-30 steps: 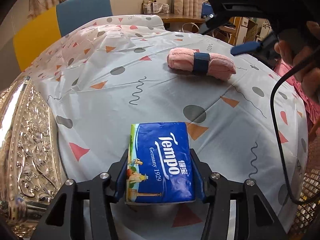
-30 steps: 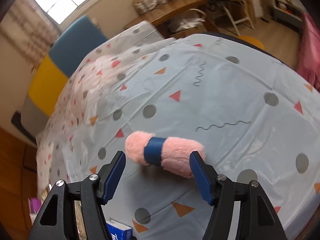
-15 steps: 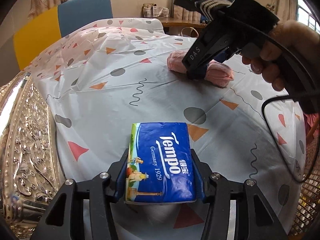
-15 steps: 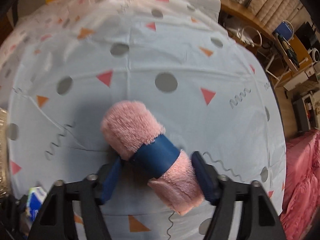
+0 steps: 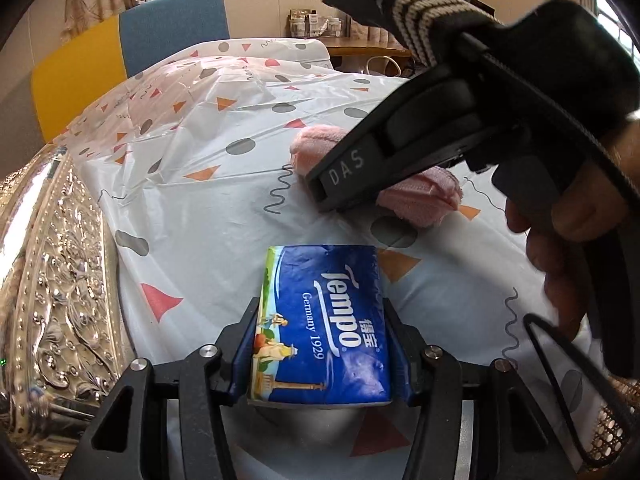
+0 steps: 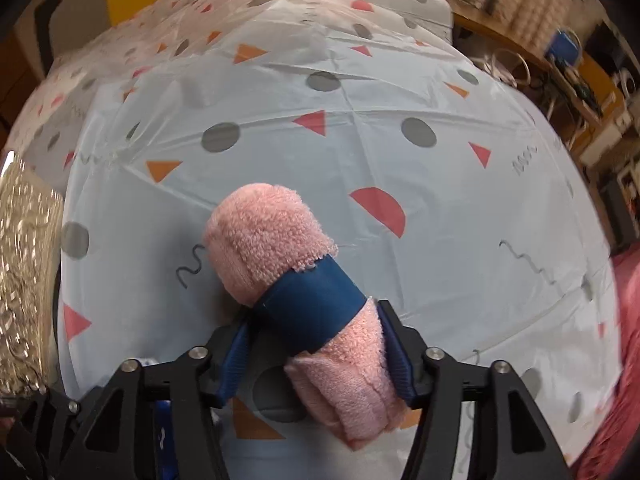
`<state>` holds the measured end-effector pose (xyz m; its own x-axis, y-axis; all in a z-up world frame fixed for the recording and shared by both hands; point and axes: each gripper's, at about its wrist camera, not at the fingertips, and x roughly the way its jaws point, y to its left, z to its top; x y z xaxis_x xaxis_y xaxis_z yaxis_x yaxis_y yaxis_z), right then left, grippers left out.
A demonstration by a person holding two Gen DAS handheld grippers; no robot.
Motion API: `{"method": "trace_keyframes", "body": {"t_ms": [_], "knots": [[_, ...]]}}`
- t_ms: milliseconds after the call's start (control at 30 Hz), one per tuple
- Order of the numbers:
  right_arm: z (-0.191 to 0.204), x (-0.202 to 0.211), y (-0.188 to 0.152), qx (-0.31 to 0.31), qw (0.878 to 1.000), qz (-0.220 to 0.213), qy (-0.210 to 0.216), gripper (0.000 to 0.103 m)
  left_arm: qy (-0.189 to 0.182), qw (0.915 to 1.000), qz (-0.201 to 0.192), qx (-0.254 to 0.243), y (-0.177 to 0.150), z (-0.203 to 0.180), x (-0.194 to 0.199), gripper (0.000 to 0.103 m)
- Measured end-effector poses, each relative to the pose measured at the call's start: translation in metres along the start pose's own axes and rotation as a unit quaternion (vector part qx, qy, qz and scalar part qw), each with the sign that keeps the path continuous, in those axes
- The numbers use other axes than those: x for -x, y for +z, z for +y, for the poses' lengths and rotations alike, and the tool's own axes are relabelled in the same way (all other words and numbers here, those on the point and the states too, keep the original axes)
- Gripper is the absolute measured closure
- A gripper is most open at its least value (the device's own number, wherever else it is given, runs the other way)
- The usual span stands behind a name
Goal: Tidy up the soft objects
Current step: 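Carry the Tempo pack with the left gripper into the gold tray and release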
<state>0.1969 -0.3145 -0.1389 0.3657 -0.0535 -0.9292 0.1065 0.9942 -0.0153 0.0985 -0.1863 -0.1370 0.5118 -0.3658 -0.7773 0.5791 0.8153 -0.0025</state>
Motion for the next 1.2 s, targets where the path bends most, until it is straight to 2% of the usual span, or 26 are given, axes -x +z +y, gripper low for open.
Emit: {"method": "trace_keyframes", "body": {"t_ms": [67, 133, 200, 333, 467, 633, 933, 1200], "knots": [[0.000, 0.000, 0.002, 0.003, 1.000, 0.003, -0.003, 0.043, 0.000, 1.0000, 0.001, 0.001, 0.000, -0.001, 0.000, 0.046], [0.000, 0.001, 0.004, 0.010, 1.000, -0.001, -0.003, 0.055, 0.002, 1.0000, 0.001, -0.001, 0.000, -0.002, 0.001, 0.046], [-0.001, -0.001, 0.008, 0.012, 1.000, -0.004, -0.002, 0.058, 0.004, 1.0000, 0.003, -0.003, 0.001, -0.004, 0.002, 0.048], [-0.001, -0.003, 0.008, 0.031, 0.999, -0.014, -0.005, 0.059, 0.004, 0.9997, 0.021, 0.007, 0.007, -0.002, 0.002, 0.050], [-0.005, -0.005, 0.012, 0.022, 1.000, -0.014, 0.009, 0.058, 0.008, 0.9986, 0.041, 0.032, 0.015, 0.001, 0.008, 0.051], [-0.003, -0.003, 0.010, 0.022, 1.000, -0.016, 0.010, 0.058, 0.021, 0.9994, 0.012, 0.027, 0.032, 0.001, 0.031, 0.051], [-0.003, -0.001, 0.008, 0.025, 0.999, -0.022, 0.005, 0.058, 0.031, 0.9979, -0.024, 0.051, 0.077, 0.025, 0.065, 0.051], [0.001, -0.002, 0.008, 0.036, 0.999, -0.026, -0.004, 0.058, 0.082, 0.9908, -0.085, 0.067, 0.111, 0.059, 0.102, 0.051]]}}
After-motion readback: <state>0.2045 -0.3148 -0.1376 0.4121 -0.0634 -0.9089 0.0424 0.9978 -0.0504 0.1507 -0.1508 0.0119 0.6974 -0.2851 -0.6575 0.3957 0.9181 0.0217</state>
